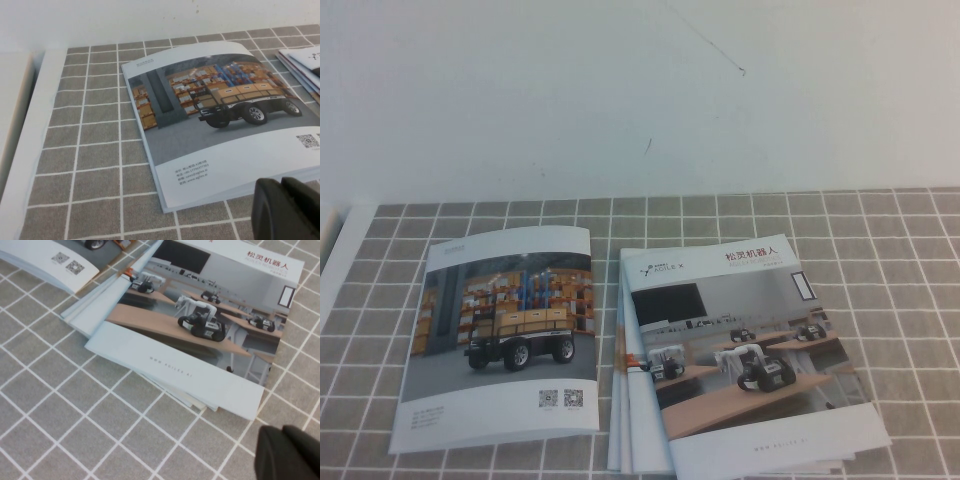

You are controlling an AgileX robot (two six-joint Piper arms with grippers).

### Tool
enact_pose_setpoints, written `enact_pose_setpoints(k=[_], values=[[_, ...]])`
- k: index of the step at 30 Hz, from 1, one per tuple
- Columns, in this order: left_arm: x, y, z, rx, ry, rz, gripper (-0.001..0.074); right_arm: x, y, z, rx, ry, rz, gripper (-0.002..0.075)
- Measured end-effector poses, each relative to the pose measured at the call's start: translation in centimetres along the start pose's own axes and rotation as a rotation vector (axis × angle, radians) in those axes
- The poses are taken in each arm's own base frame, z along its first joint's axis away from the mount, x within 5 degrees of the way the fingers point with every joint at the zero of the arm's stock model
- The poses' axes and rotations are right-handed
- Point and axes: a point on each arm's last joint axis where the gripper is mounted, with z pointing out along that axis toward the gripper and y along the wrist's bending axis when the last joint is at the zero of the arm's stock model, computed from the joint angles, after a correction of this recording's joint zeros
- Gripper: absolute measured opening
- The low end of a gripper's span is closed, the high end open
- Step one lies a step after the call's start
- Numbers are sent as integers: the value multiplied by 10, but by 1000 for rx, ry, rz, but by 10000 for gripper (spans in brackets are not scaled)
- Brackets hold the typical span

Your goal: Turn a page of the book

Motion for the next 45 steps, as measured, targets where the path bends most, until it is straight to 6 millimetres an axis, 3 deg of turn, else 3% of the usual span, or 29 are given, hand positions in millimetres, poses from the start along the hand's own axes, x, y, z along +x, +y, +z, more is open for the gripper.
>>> enact_pose_setpoints(k=[27,30,37,45], values=[[0,0,0,-3,5,-9,-3,1,0,-2,3,-13,-2,-1],[0,0,0,-3,5,-9,-3,8,-1,-5,44,-42,6,-1],[0,0,0,3,5,-7,-3,41,-15,-11,359,-147,115,-1],[0,0,0,3,7,-7,-3,93,-20,9,577,-171,278,-1]])
